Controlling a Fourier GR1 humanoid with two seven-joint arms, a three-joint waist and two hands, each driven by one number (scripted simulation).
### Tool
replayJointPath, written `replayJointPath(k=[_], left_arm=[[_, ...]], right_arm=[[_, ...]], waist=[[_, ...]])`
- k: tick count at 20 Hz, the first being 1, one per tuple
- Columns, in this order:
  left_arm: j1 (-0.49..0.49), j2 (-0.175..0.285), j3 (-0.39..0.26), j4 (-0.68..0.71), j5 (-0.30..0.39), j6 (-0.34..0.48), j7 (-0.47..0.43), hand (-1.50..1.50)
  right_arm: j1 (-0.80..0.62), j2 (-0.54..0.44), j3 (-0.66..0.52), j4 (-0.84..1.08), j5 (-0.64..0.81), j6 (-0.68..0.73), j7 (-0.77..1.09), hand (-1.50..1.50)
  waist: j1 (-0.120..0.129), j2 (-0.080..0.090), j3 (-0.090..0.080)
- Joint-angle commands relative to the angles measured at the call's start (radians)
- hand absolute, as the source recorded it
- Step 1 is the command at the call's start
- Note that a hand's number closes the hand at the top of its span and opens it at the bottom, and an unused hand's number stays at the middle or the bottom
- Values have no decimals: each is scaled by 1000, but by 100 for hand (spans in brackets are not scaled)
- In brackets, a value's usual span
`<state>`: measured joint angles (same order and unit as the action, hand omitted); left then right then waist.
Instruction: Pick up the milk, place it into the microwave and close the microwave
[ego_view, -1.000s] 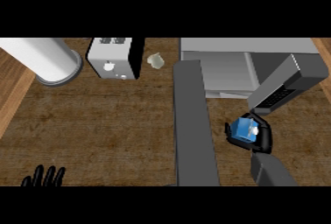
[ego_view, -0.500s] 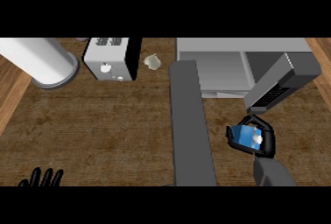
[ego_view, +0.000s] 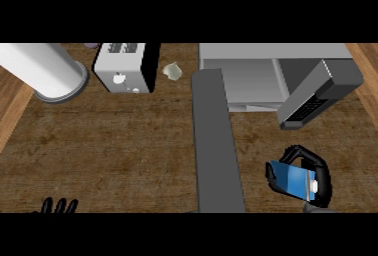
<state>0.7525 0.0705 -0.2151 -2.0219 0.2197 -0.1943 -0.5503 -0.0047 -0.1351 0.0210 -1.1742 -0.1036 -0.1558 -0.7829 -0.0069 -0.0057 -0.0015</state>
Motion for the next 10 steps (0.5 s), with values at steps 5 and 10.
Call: replayJointPath(k=[5,10], left_arm=[[83,25,19,-37,32,-20,-31,-150],[49,-5,-11,-81,18,28,27,-150]], right_arm=[[111,44,52,-286,-147,135,138,150],[70,111,116,-327,-18,-21,173,150]], waist=[[9,2,1],[11,4,1]])
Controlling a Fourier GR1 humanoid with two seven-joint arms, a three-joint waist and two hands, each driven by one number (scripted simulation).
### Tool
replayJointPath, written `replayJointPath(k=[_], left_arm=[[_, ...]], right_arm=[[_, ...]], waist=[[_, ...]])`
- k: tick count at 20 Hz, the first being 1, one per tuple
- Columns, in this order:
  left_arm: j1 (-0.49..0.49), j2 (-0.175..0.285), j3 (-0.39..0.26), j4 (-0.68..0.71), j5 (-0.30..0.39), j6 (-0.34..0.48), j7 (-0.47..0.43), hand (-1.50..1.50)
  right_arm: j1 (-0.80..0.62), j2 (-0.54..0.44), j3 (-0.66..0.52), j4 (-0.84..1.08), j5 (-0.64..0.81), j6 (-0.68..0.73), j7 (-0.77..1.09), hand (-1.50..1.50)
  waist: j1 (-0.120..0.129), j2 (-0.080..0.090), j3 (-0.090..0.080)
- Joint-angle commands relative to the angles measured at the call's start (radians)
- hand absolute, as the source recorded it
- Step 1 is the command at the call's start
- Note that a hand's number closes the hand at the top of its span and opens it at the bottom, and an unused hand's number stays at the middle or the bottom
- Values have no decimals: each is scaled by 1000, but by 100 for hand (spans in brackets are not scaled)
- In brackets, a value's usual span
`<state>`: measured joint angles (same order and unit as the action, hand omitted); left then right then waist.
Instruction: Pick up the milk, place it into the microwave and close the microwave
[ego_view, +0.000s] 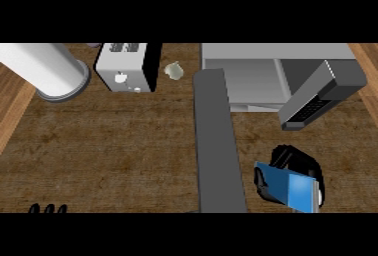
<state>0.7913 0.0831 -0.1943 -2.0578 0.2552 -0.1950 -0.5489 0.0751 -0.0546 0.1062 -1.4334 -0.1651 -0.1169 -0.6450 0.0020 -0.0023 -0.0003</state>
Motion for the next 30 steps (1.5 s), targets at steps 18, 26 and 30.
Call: replayJointPath(k=[18,26,30], left_arm=[[-36,22,77,86,47,-61,-40,-150],[6,40,84,82,42,-107,-65,-150],[-37,82,145,98,96,-128,-35,-150]], right_arm=[[-604,54,-101,631,109,-293,74,150],[-813,4,-242,998,101,-307,-37,150],[-830,-25,-244,1111,144,-367,-105,150]], waist=[[24,8,1],[52,17,2],[64,25,3]])
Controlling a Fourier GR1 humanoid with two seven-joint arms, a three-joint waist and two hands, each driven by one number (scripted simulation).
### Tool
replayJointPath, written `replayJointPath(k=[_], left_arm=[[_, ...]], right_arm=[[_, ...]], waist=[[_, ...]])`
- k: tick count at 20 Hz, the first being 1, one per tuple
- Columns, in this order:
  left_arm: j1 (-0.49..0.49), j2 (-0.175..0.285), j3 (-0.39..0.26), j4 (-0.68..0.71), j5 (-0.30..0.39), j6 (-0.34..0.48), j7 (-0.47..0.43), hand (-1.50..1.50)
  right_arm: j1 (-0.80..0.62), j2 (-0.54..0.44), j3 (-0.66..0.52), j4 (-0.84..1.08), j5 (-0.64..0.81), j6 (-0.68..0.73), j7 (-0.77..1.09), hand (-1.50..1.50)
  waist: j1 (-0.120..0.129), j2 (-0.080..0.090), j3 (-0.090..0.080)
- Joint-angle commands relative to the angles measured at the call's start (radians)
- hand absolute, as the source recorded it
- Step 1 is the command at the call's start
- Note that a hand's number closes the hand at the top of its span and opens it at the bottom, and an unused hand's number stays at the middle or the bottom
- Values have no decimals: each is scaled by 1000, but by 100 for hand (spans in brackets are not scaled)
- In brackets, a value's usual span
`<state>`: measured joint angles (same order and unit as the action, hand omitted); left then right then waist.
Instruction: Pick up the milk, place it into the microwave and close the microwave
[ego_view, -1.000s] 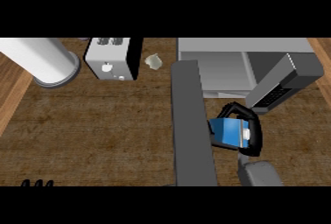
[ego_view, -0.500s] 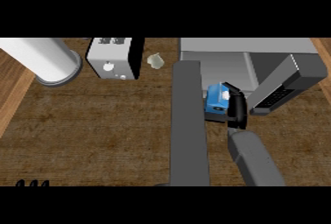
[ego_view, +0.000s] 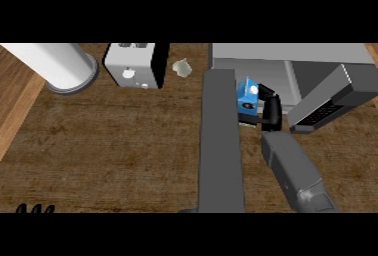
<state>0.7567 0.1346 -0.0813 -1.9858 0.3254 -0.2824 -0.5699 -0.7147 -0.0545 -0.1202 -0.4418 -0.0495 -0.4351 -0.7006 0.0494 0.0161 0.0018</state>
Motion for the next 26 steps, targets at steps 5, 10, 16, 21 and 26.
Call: replayJointPath(k=[5,10,16,21,26], left_arm=[[-24,24,27,33,14,-35,-10,-150],[-54,20,16,69,-12,-37,-17,-150],[-63,23,7,38,10,-45,6,-150],[-68,5,-4,47,-6,-32,0,-150],[-98,15,17,82,1,-39,-3,-150]], right_arm=[[-81,-84,-39,209,34,-32,-86,150],[-128,-130,-34,254,63,-82,-104,150],[-191,-138,-7,282,115,-214,-121,150],[-217,-137,-59,269,72,-193,-141,150],[-238,-136,-81,257,68,-264,-192,150]], waist=[[34,17,2],[44,23,3],[79,37,5],[83,39,6],[84,41,4]])
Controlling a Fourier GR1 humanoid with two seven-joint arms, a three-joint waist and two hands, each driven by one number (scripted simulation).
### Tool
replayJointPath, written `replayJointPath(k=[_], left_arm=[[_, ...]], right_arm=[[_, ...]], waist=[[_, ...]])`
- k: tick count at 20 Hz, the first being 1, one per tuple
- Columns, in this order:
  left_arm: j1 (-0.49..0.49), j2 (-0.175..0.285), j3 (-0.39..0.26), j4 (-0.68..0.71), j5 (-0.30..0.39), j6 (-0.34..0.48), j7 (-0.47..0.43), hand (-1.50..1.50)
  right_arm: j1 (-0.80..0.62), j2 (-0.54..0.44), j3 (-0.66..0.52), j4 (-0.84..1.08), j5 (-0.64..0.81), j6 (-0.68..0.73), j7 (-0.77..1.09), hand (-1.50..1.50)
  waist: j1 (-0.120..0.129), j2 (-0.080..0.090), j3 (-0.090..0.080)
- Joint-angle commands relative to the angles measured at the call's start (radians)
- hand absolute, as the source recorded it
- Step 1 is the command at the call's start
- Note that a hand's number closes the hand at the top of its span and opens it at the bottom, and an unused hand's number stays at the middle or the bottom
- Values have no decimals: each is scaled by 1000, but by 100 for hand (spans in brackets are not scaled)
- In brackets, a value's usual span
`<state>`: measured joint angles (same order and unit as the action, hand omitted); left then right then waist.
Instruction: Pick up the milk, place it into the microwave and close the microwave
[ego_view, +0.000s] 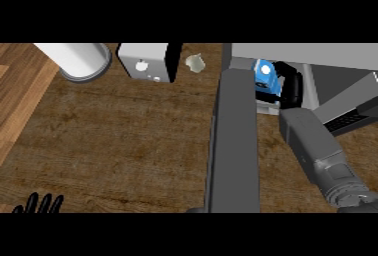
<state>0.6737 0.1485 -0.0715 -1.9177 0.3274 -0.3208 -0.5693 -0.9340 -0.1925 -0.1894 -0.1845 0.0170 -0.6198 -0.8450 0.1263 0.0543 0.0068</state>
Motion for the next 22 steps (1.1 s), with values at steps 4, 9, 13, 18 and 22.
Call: replayJointPath(k=[4,9,13,18,22], left_arm=[[-8,15,4,11,2,-11,13,-150],[-44,7,6,44,-15,-3,3,-150],[-63,24,12,24,17,-11,45,-150],[-78,21,11,29,-2,-8,27,-150],[-99,20,2,37,-21,-5,27,-150]], right_arm=[[-48,-33,-9,22,29,-212,-17,150],[-44,-39,-28,19,28,-271,-28,150],[-69,-36,-35,24,31,-286,-11,150],[48,-103,50,180,137,-552,243,-150],[51,-103,108,183,195,-610,394,-150]], waist=[[20,8,-2],[23,15,-1],[23,16,0],[57,48,-12],[78,42,-10]])
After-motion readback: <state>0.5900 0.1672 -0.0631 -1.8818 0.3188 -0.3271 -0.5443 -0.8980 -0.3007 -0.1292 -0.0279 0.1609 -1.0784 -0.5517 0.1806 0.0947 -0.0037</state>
